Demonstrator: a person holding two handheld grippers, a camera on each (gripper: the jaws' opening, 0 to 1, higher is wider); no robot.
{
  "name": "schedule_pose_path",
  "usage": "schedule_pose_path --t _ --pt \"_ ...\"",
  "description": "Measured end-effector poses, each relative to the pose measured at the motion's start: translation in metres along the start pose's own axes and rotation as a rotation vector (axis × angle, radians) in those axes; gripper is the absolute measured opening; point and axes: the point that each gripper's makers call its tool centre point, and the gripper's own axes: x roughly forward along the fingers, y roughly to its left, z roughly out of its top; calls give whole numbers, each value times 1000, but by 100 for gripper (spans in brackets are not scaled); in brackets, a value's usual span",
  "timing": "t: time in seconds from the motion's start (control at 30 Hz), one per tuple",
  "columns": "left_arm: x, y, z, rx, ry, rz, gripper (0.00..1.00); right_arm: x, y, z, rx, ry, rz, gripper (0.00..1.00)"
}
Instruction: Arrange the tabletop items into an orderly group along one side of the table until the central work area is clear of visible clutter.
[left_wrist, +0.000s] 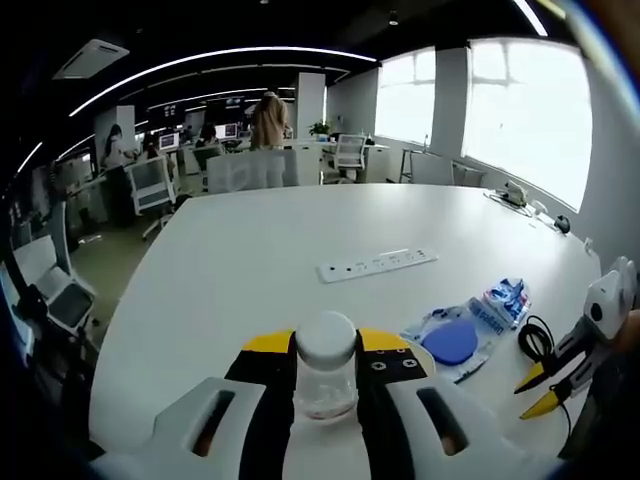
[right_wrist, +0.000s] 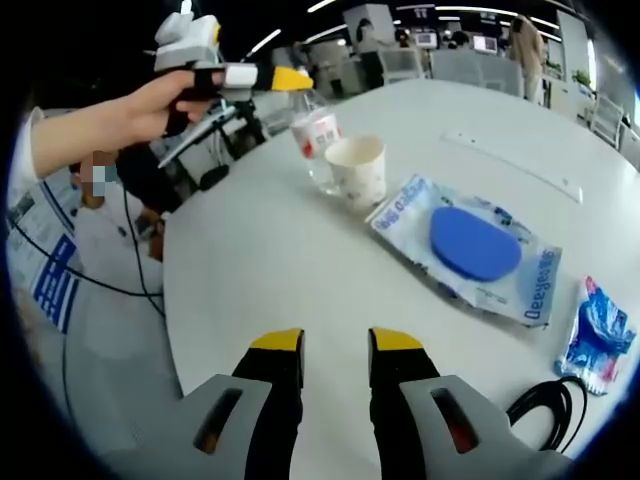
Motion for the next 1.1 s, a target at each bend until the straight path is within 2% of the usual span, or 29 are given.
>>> schedule_pose_path --t 0.43,0.97,1.1 --pt "2 -1 -1 -29 -10 49 21 -5 0 -8 27 -8 -10 23" --pt "-2 -2 -17 -83 4 73 24 -9 2 -18 58 -14 -18 23" --pt "-5 -1 -22 -112 -18 70 34 -10 3 -16 59 -18 -19 23"
